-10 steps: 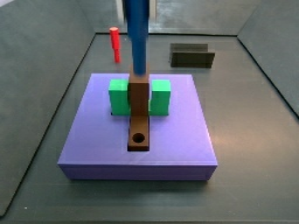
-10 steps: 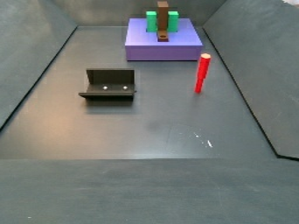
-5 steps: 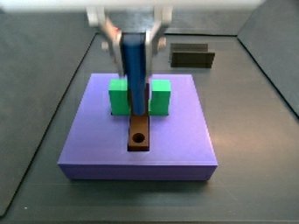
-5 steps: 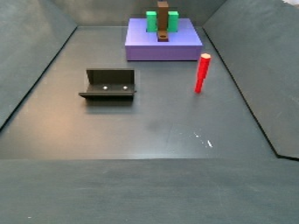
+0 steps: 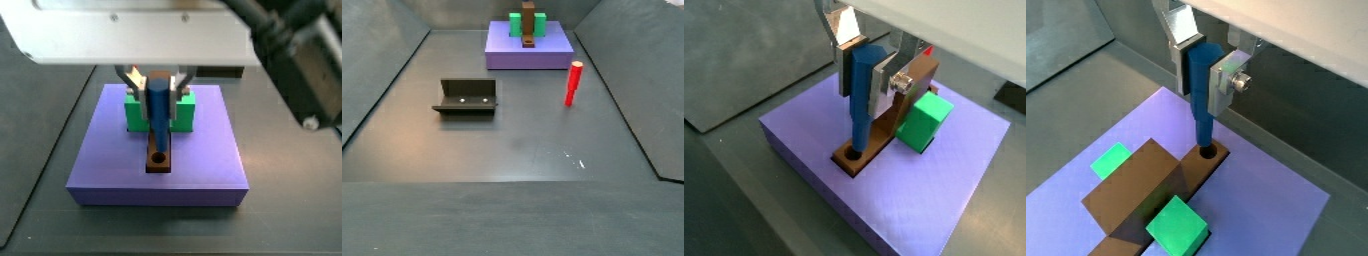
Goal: Pick up the blue object. Move up. Move to above the board. Insert the blue object.
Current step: Insert the blue object.
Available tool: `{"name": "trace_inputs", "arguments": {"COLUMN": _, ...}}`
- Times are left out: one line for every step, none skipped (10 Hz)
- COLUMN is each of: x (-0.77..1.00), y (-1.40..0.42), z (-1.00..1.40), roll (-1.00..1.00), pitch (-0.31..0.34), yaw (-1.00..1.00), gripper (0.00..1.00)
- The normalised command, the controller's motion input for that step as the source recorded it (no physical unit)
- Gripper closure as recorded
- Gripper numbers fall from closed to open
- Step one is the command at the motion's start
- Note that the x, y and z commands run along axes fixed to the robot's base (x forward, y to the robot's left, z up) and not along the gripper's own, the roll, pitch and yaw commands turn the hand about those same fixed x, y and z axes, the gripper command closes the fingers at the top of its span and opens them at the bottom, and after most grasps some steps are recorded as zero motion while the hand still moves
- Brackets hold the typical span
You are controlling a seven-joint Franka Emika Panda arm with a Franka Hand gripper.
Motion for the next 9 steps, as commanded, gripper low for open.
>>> {"name": "trace_inputs", "arguments": {"x": 0.09, "y": 0.00, "z": -0.19, "roll": -0.02, "pitch": 0.000, "yaw": 0.00, "gripper": 1.00}}
{"name": "trace_inputs", "arguments": {"x": 0.01, "y": 0.00, "z": -0.21, "roll": 0.00, "pitch": 0.000, "yaw": 0.00, "gripper": 1.00}}
{"name": "trace_inputs", "arguments": {"x": 0.00, "y": 0.00, "z": -0.13, "roll": 0.00, "pitch": 0.000, "yaw": -0.03, "gripper": 1.00}}
{"name": "trace_inputs", "arguments": {"x": 0.00, "y": 0.00, "z": -0.09, "roll": -0.01, "pitch": 0.000, "yaw": -0.04, "gripper": 1.00}}
{"name": "trace_inputs", "arguments": {"x": 0.00, "y": 0.00, "z": -0.10, "roll": -0.01, "pitch": 0.000, "yaw": 0.00, "gripper": 1.00}}
{"name": "trace_inputs", "arguments": {"x": 0.10, "y": 0.00, "z": -0.13, "roll": -0.01, "pitch": 0.000, "yaw": 0.00, "gripper": 1.00}}
{"name": "trace_inputs", "arguments": {"x": 0.03, "y": 0.00, "z": -0.16, "roll": 0.00, "pitch": 0.000, "yaw": 0.00, "gripper": 1.00}}
{"name": "trace_inputs", "arguments": {"x": 0.00, "y": 0.00, "z": -0.12, "roll": 0.00, "pitch": 0.000, "yaw": 0.00, "gripper": 1.00}}
{"name": "trace_inputs", "arguments": {"x": 0.00, "y": -0.06, "z": -0.06, "roll": 0.00, "pitch": 0.000, "yaw": -0.01, "gripper": 1.00}}
